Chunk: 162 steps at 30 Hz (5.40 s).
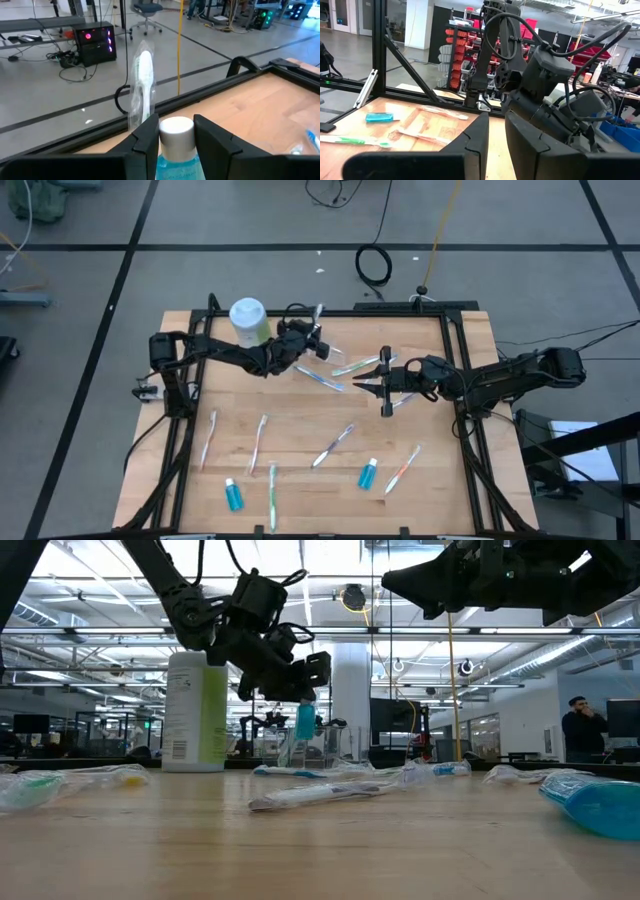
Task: Pick & Place toothbrushing station
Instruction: Put the top blue mouthwash into the transparent organizer, then put the right purple toothbrush into the transparent organizer
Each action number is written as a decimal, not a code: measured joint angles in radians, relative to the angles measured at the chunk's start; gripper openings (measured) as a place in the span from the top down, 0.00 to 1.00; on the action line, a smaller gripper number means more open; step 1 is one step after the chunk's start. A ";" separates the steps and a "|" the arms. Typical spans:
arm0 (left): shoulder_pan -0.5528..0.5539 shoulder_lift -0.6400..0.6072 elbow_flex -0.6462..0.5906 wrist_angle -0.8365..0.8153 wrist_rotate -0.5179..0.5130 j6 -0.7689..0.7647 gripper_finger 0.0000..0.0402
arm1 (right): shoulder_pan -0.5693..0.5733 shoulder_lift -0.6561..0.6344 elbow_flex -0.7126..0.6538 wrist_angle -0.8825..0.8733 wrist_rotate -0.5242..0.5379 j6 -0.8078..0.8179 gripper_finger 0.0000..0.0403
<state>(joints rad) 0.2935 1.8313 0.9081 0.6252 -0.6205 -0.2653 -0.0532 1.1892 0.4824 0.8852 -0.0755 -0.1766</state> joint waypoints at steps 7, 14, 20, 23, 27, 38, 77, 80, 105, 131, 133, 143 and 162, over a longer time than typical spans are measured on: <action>-0.002 0.000 0.000 -0.050 0.068 0.000 0.72 | 0.000 0.000 0.000 0.000 0.000 0.000 0.86; -0.002 0.000 0.000 -0.047 0.097 0.010 0.72 | 0.000 0.000 0.000 0.000 0.000 0.000 0.86; -0.001 0.000 0.000 -0.046 0.098 0.109 0.71 | 0.000 0.000 0.000 0.000 0.000 0.000 0.86; 0.000 0.000 0.000 -0.046 0.098 0.149 0.68 | 0.000 0.000 0.000 0.000 0.000 0.000 0.86; 0.001 0.000 0.000 -0.045 0.098 0.157 0.64 | 0.000 0.000 0.000 0.000 0.000 0.000 0.86; 0.015 0.000 0.001 -0.045 0.098 0.155 0.62 | 0.000 0.000 0.000 0.000 0.000 0.000 0.86; -0.272 -1.006 0.002 -1.096 0.229 0.149 0.62 | 0.109 0.295 0.214 0.068 0.023 -0.057 0.61; -0.282 -1.034 0.001 -1.185 0.228 0.097 0.62 | 0.144 0.342 0.321 -0.146 0.042 -0.127 0.62; -0.311 -0.898 0.001 -1.263 0.259 0.023 0.62 | 0.235 0.277 0.349 -1.588 0.407 0.369 0.47; -0.312 -0.883 0.001 -1.250 0.411 0.026 0.62 | 0.072 0.271 0.214 -1.421 0.079 0.250 0.82; -0.313 -0.883 0.001 -1.251 0.440 0.026 0.62 | 0.072 0.255 0.210 -1.383 0.075 0.255 0.90; -0.315 -0.884 0.001 -1.251 0.460 0.026 0.62 | 0.067 0.097 0.243 -0.938 0.097 0.296 0.94; -0.330 -0.883 0.001 -1.250 0.465 0.050 0.62 | -0.178 0.476 0.245 0.446 0.297 0.048 0.98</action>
<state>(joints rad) -0.0367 0.9478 0.9089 -0.6247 -0.1553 -0.2151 -0.2312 1.6653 0.7269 1.3309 0.2212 -0.1286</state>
